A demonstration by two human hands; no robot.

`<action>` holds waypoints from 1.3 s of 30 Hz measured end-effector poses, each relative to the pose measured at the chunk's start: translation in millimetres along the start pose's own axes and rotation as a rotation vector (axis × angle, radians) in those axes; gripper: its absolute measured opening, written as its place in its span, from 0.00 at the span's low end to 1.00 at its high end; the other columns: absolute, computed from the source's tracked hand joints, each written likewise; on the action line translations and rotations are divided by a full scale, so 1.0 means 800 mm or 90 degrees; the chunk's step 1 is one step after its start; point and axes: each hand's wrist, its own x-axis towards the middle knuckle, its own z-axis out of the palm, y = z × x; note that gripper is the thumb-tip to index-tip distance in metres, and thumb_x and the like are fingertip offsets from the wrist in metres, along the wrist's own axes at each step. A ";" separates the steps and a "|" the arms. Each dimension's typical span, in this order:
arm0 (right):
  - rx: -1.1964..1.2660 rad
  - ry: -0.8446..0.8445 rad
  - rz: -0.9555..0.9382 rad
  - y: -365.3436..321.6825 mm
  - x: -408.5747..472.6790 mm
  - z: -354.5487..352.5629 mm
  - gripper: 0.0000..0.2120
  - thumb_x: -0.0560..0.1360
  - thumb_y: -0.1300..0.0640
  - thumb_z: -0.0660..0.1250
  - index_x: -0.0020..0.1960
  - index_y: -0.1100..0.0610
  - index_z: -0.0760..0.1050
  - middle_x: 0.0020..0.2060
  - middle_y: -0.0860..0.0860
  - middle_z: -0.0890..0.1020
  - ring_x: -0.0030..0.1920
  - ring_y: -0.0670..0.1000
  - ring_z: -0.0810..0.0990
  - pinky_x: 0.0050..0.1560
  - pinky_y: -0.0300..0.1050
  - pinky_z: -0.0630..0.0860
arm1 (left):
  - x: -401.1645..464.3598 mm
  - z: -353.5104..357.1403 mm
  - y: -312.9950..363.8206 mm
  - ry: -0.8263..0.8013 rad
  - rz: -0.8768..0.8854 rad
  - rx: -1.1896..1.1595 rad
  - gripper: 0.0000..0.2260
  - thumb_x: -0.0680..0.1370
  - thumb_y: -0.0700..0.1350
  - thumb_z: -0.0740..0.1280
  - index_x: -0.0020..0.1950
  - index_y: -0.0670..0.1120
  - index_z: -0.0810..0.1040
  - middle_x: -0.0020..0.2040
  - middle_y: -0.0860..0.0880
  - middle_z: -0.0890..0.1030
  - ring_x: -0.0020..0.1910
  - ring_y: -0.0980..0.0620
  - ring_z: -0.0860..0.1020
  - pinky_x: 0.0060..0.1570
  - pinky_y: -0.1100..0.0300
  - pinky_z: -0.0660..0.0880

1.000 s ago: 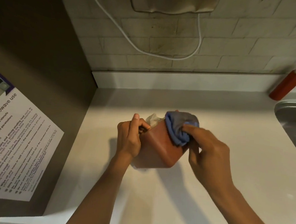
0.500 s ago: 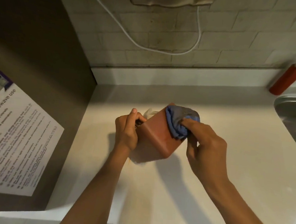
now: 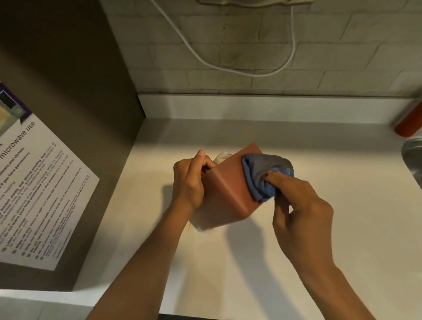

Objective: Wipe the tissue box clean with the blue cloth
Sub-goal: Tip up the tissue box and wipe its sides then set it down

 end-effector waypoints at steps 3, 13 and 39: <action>0.029 -0.018 -0.032 -0.021 -0.004 0.006 0.19 0.68 0.73 0.67 0.54 0.58 0.81 0.50 0.52 0.84 0.49 0.53 0.81 0.53 0.33 0.72 | 0.004 -0.002 0.000 0.013 -0.012 0.001 0.25 0.82 0.54 0.53 0.27 0.54 0.73 0.25 0.54 0.70 0.28 0.53 0.68 0.35 0.53 0.65; 0.005 0.023 0.028 0.030 -0.007 -0.008 0.18 0.69 0.73 0.64 0.54 0.58 0.81 0.46 0.53 0.84 0.42 0.54 0.82 0.48 0.30 0.70 | 0.005 0.001 0.003 -0.033 -0.001 0.005 0.27 0.85 0.48 0.51 0.26 0.54 0.74 0.26 0.55 0.71 0.28 0.56 0.69 0.35 0.56 0.64; -0.002 -0.013 -0.026 -0.005 -0.017 -0.011 0.19 0.67 0.74 0.65 0.53 0.58 0.81 0.48 0.51 0.83 0.46 0.50 0.79 0.52 0.23 0.65 | 0.006 0.006 0.007 -0.006 0.014 0.040 0.22 0.81 0.50 0.54 0.28 0.56 0.75 0.26 0.54 0.74 0.28 0.57 0.71 0.35 0.57 0.68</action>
